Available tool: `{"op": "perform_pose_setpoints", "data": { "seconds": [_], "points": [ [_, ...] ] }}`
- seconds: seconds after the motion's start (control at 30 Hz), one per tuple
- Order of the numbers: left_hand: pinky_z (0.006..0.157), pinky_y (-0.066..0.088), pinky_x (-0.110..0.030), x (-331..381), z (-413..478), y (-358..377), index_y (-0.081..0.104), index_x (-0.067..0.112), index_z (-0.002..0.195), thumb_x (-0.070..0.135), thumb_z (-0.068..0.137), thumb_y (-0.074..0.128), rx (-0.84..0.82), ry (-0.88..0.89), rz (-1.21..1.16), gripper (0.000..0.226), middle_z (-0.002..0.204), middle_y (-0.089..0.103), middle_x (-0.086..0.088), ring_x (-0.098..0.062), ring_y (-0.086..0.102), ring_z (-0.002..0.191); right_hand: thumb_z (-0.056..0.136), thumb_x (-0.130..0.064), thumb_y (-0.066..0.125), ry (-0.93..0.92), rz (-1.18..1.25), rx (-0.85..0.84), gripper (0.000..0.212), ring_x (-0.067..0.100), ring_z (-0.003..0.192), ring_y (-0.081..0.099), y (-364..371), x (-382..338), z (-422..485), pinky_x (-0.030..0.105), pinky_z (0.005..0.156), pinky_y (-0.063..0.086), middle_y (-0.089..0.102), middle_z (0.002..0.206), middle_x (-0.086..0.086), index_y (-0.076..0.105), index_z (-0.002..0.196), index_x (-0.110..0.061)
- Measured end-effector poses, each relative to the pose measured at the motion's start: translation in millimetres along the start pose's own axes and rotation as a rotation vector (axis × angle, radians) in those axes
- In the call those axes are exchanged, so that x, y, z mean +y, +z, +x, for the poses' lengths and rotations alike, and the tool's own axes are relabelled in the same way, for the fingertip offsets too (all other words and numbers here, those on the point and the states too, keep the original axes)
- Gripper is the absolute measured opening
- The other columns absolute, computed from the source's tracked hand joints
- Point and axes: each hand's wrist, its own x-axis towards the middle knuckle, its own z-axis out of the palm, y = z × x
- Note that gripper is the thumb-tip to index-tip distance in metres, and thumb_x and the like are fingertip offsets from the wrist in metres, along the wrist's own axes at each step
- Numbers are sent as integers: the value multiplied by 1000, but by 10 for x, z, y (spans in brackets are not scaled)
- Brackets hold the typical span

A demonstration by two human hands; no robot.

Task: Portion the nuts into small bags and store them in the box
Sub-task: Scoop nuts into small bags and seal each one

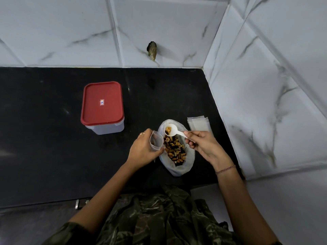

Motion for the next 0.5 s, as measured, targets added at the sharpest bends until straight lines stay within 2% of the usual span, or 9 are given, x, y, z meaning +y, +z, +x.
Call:
{"op": "perform_pose_setpoints", "data": {
  "seconds": [0.1,0.17,0.23,0.3,0.37,0.43,0.5],
  "points": [
    [67,42,-25,15,28,-7,51,20,99,49,75,74,20,-6,24,44,93,55,10,-5,51,86,89,-17,62,-101,-193,-18,9,6,62,54,213,-32,-82,20,64,45,63,66,-1,71,86,-17],
    [65,39,-24,15,34,-11,51,21,98,51,74,72,33,-8,10,44,90,56,11,-5,52,82,90,-21,61,-237,-424,43,10,5,66,56,338,-4,-119,21,69,48,64,68,-6,71,92,-21],
    [63,44,-25,17,27,-21,52,20,99,55,73,68,44,-20,-22,46,89,61,10,-6,57,80,91,-25,59,-423,-652,149,16,1,73,58,447,58,-161,13,74,46,65,76,-10,71,101,-20],
    [65,48,-26,33,17,-37,52,20,99,55,74,68,69,-43,-46,46,90,64,9,-6,60,81,92,-22,59,-605,-801,262,19,-3,83,54,542,110,-218,5,76,39,68,91,-7,71,105,-16],
    [67,51,-27,56,8,-68,52,19,97,52,76,71,96,-69,-92,43,89,64,9,-7,61,81,92,-16,59,-759,-866,316,19,-1,88,51,615,162,-256,9,82,39,67,100,0,71,105,-11],
    [69,52,-29,66,3,-98,51,20,98,47,77,73,103,-71,-141,41,88,64,9,-7,62,82,89,-12,62,-870,-937,322,19,6,90,55,655,233,-261,15,84,43,66,99,4,71,105,-9],
    [71,54,-31,62,-3,-125,51,23,99,42,76,76,109,-53,-174,39,88,64,10,-6,63,82,83,-7,67,-951,-1018,330,21,13,89,60,659,322,-221,17,84,43,65,95,4,71,104,-8]
  ]
}}
